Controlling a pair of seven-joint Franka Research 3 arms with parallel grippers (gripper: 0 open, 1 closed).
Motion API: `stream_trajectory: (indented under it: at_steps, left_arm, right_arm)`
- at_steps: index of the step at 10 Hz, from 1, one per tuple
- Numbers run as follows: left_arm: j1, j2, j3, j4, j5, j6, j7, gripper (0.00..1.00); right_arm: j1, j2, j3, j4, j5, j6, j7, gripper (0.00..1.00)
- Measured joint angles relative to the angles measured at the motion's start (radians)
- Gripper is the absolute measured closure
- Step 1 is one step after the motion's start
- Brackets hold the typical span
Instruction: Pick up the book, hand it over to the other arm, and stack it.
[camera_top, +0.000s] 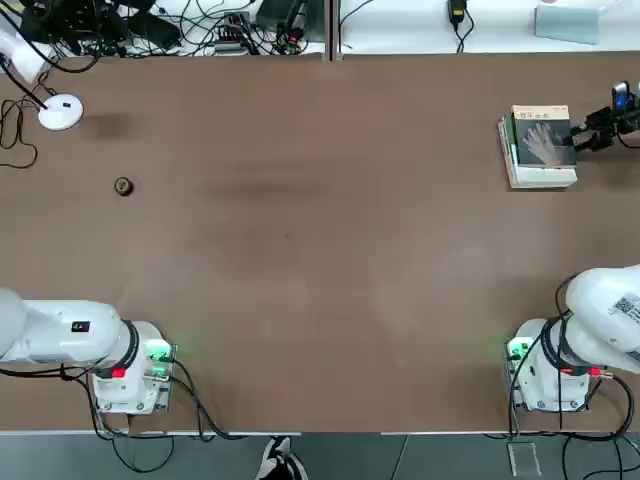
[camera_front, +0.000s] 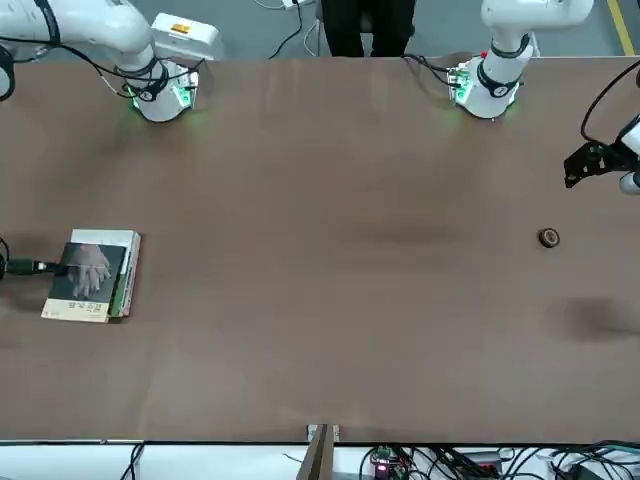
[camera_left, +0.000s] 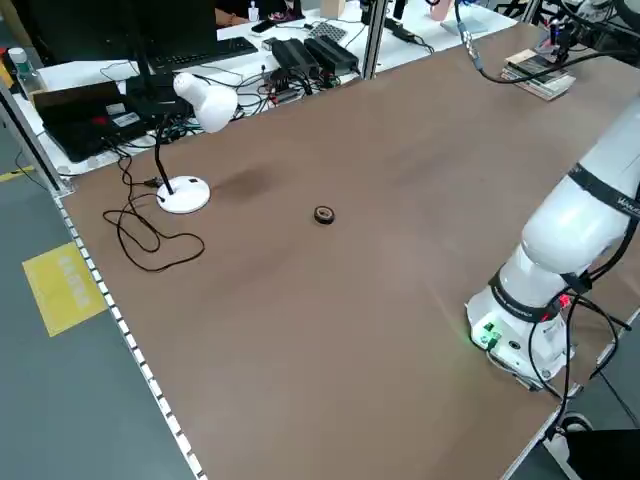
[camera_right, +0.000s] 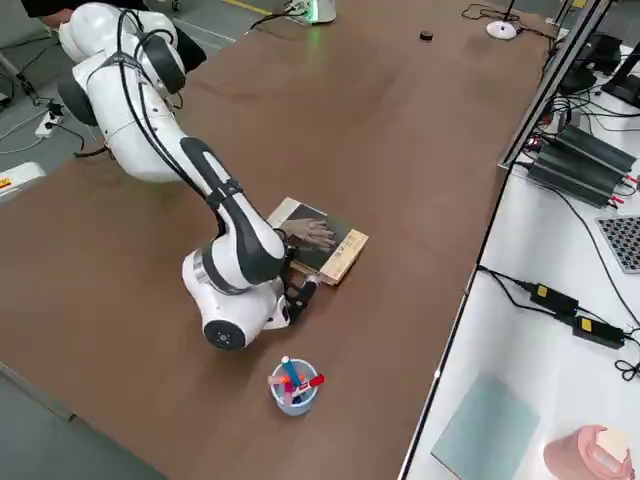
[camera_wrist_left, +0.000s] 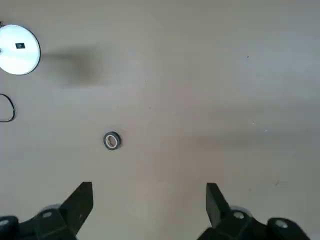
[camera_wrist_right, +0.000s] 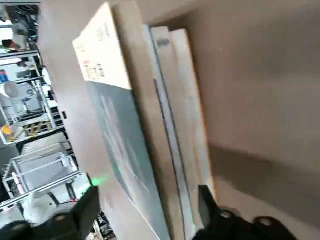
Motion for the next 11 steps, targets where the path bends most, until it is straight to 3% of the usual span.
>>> stream_trajectory:
  at_steps: [1, 8, 11]
  left_arm:
    - [0.0, 0.0, 0.0, 0.0, 0.0, 0.0, 0.0, 0.0]
    - [0.0, 0.0, 0.0, 0.0, 0.0, 0.0, 0.0, 0.0]
    - [0.0, 0.0, 0.0, 0.0, 0.0, 0.0, 0.0, 0.0]
  right_arm:
    - [-0.004, -0.002, -0.002, 0.005, -0.003, -0.013, 0.003, 0.0]
    - [-0.006, -0.107, 0.008, 0.021, -0.019, -0.108, 0.13, 0.0]
    - [0.046, -0.168, 0.01, 0.022, -0.046, -0.094, 0.158, 0.0]
